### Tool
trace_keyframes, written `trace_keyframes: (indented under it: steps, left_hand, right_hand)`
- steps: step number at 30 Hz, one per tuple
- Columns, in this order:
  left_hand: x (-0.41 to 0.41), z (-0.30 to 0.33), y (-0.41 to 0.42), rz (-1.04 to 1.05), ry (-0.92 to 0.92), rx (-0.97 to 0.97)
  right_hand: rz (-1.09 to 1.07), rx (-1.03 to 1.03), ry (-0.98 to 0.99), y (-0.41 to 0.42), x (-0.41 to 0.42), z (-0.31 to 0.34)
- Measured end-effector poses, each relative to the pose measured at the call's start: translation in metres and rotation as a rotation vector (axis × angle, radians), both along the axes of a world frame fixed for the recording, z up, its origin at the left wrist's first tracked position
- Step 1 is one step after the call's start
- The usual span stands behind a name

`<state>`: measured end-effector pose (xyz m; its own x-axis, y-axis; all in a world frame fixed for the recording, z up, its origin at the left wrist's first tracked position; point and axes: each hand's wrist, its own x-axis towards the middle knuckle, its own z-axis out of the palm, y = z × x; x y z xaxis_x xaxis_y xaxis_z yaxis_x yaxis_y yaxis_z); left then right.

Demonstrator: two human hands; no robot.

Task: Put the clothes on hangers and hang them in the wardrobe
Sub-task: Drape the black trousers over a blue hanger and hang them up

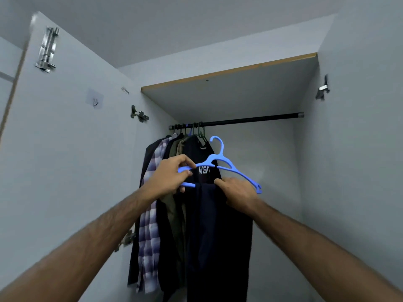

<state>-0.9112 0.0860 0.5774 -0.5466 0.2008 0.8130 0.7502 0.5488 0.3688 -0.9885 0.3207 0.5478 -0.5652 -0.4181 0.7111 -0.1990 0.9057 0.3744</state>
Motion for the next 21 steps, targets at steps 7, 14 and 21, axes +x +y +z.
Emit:
trace_keyframes:
  steps: [7, 14, 21]
  left_hand:
    - [-0.131, 0.023, 0.013, 0.047, 0.060, -0.028]
    - [-0.253, 0.064, 0.016, 0.075, 0.217, -0.123]
    - [-0.356, 0.128, 0.013, 0.150, 0.248, -0.204]
  right_hand:
    - [0.004, 0.014, 0.040, 0.014, -0.127, 0.028]
    - [-0.020, -0.048, 0.086, 0.013, -0.245, 0.065]
    - [-0.088, -0.095, 0.109, -0.002, -0.348, 0.111]
